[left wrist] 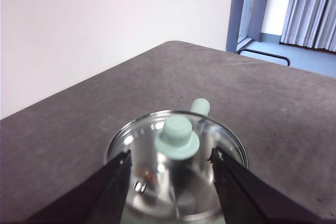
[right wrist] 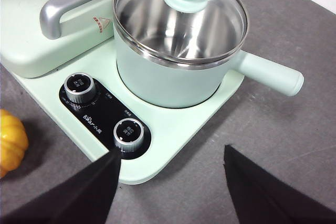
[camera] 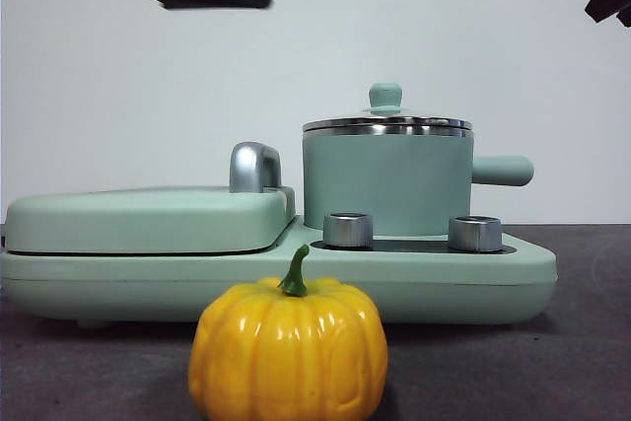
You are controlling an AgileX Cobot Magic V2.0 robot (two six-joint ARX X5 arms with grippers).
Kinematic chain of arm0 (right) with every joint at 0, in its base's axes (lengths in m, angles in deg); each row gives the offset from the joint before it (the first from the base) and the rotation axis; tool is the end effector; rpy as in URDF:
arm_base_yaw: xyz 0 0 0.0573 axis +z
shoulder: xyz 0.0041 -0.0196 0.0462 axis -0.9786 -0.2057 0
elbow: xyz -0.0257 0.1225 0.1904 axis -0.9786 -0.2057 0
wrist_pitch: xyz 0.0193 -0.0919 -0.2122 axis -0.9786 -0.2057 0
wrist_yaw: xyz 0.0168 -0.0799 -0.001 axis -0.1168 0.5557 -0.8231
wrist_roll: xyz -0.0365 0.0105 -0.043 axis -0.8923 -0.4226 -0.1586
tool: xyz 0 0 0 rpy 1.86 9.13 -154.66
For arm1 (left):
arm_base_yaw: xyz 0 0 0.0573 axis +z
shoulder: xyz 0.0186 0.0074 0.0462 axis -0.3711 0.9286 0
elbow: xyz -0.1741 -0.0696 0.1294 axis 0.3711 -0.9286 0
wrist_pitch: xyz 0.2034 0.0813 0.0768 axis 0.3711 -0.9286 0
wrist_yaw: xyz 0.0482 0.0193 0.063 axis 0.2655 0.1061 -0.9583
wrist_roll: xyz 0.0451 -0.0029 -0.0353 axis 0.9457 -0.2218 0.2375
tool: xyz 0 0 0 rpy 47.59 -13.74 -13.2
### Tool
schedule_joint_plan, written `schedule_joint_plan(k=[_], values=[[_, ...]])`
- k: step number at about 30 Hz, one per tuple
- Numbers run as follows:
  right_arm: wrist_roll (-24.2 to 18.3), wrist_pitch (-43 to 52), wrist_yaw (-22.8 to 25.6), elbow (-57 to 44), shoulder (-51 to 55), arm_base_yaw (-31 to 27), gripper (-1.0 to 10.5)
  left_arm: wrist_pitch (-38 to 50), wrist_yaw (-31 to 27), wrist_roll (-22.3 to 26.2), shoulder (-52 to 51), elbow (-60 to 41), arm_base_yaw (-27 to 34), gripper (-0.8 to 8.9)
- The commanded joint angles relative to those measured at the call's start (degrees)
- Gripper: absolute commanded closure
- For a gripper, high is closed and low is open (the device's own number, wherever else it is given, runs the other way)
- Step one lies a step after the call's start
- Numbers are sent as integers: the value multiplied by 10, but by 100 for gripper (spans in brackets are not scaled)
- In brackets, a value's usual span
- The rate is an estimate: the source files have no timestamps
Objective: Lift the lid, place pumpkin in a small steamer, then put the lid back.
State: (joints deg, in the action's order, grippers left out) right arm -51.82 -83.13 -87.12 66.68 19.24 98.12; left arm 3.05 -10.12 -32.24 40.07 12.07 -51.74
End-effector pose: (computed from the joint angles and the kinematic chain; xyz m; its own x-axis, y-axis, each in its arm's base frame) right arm 0.1325 0.0568 0.2670 0.6982 0.4995 -0.5129 -0.6360 0.7617 -0.1238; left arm 0.2425 -0.1560 0.2738 0.5839 -0.8009 -0.1327 0.8107 0.5838 0.0439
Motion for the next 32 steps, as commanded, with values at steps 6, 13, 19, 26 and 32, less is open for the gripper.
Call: schedule_joint_plan(k=[6, 13, 19, 26, 32], values=[[6, 6, -1, 11, -3, 3, 636, 10, -17, -6, 119, 105, -31, 565], [6, 6, -1, 11, -4, 3, 636, 10, -17, -6, 209, 183, -52, 565], [6, 6, -1, 11, -4, 3, 636, 10, -17, 2, 254, 208, -60, 565], [6, 7, -1, 11, -4, 3, 636, 10, -17, 7, 276, 208, -61, 565], [6, 8, -1, 11, -7, 3, 636, 10, -17, 9, 290, 208, -61, 565]])
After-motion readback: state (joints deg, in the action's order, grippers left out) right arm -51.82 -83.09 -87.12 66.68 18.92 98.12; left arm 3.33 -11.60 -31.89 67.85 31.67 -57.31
